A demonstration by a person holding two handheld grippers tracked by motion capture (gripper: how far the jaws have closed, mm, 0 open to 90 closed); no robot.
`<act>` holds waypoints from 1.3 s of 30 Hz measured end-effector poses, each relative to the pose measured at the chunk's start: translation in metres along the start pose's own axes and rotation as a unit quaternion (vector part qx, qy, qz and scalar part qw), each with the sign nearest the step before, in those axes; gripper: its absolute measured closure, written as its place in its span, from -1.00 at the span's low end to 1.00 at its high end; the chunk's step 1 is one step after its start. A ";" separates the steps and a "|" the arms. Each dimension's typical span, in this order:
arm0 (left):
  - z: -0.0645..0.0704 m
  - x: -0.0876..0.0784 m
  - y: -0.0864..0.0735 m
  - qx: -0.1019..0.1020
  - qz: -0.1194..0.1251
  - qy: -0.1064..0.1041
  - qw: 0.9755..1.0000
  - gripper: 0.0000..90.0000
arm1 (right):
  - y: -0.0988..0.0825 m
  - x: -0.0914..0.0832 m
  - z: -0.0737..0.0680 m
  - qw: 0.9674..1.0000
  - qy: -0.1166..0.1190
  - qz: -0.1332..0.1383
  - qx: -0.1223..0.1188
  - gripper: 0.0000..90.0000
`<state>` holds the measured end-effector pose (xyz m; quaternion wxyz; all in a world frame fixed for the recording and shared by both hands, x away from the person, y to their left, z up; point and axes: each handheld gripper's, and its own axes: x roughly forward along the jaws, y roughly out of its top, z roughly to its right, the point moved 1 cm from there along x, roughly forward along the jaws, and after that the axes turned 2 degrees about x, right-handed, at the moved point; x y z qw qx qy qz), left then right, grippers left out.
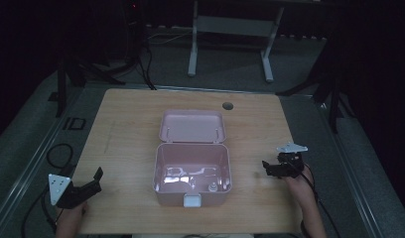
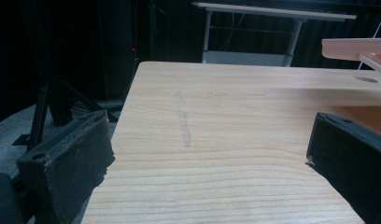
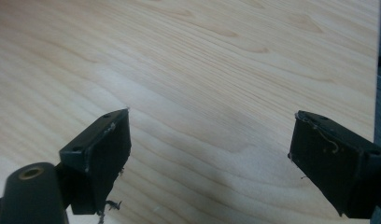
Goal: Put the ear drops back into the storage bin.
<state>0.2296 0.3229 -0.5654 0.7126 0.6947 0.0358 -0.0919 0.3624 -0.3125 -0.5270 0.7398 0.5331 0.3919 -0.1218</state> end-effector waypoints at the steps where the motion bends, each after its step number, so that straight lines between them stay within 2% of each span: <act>1: 0.000 0.000 0.000 0.000 0.000 0.000 1.000 -0.99 | -0.003 0.001 0.001 1.000 0.000 0.004 0.007 -0.73; 6: 0.000 0.000 0.000 0.000 0.000 0.000 1.000 -0.99 | -0.014 0.004 0.007 0.998 -0.010 0.027 0.057 -0.73; 8: 0.000 0.000 0.000 0.000 0.001 0.000 1.000 -0.99 | -0.019 0.004 0.011 0.995 -0.018 0.044 0.085 -0.73; 9: 0.000 0.000 0.000 0.000 0.001 0.000 1.000 -0.99 | -0.019 0.004 0.011 0.995 -0.018 0.044 0.085 -0.73; 11: 0.000 0.000 0.000 0.000 0.001 0.000 1.000 -0.99 | -0.023 0.003 0.014 0.993 -0.020 0.056 0.105 -0.73; 12: 0.000 0.000 0.000 0.000 0.001 0.000 1.000 -0.99 | -0.026 0.002 0.015 0.990 -0.027 0.075 0.115 -0.73; 14: 0.000 0.000 0.000 0.000 0.001 0.000 1.000 -0.99 | -0.030 0.002 0.014 0.987 -0.035 0.092 0.125 -0.73; 17: 0.000 0.000 0.000 0.003 0.002 0.000 1.000 -0.99 | -0.034 0.002 0.013 0.985 -0.043 0.106 0.129 -0.73; 20: 0.001 0.000 0.000 0.004 0.002 -0.001 1.000 -0.99 | -0.037 0.002 0.011 0.984 -0.040 0.113 0.128 -0.73; 25: 0.001 0.000 0.000 0.003 0.002 -0.001 1.000 -0.99 | -0.041 -0.005 0.008 0.978 -0.013 0.150 0.142 -0.73; 28: 0.001 0.000 0.000 0.004 0.001 0.000 1.000 -0.99 | -0.042 -0.004 0.007 0.978 -0.004 0.150 0.144 -0.73; 33: 0.001 0.000 0.000 0.004 0.002 -0.001 1.000 -0.99 | -0.043 0.002 0.007 0.982 -0.010 0.129 0.139 -0.73; 39: 0.001 0.000 0.000 0.004 0.001 -0.002 1.000 -0.99 | -0.043 0.002 0.008 0.982 -0.011 0.124 0.139 -0.73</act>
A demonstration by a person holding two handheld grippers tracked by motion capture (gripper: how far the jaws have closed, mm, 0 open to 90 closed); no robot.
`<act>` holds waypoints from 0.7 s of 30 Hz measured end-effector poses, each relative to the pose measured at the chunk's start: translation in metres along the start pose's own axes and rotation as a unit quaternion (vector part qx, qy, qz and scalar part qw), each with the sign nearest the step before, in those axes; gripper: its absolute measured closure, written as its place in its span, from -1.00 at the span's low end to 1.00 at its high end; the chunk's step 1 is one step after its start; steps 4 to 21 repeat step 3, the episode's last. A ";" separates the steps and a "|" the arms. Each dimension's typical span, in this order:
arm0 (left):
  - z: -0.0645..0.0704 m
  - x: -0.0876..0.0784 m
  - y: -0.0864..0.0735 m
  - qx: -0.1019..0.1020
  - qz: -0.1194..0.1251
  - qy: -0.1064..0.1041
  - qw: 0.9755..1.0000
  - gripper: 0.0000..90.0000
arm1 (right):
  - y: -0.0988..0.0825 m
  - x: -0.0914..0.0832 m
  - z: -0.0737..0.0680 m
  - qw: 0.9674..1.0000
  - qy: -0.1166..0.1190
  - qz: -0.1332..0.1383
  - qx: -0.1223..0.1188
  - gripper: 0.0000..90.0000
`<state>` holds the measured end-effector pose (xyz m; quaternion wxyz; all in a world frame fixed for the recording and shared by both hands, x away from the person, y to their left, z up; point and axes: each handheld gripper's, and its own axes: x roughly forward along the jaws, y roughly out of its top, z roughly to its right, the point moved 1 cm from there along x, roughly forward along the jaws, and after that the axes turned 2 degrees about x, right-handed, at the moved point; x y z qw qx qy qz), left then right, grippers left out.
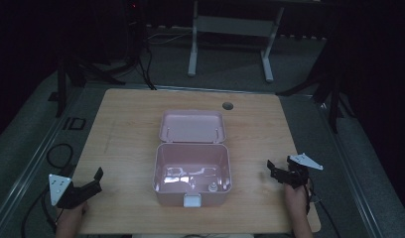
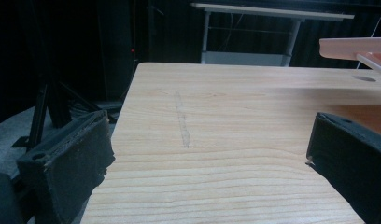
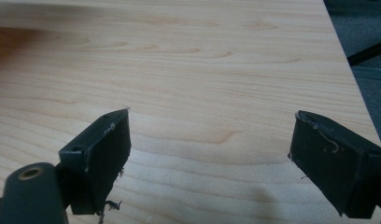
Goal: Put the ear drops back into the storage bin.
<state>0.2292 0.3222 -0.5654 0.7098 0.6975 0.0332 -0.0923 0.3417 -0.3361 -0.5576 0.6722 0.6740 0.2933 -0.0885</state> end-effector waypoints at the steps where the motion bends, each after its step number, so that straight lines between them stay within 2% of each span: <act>1: 0.000 0.000 0.000 0.000 0.000 0.000 1.000 -0.99 | 0.000 0.000 0.000 1.000 -0.001 0.000 0.001 -0.73; 21: 0.000 0.000 0.000 0.000 0.000 0.000 1.000 -0.99 | 0.000 0.001 0.000 1.000 0.001 -0.005 -0.001 -0.73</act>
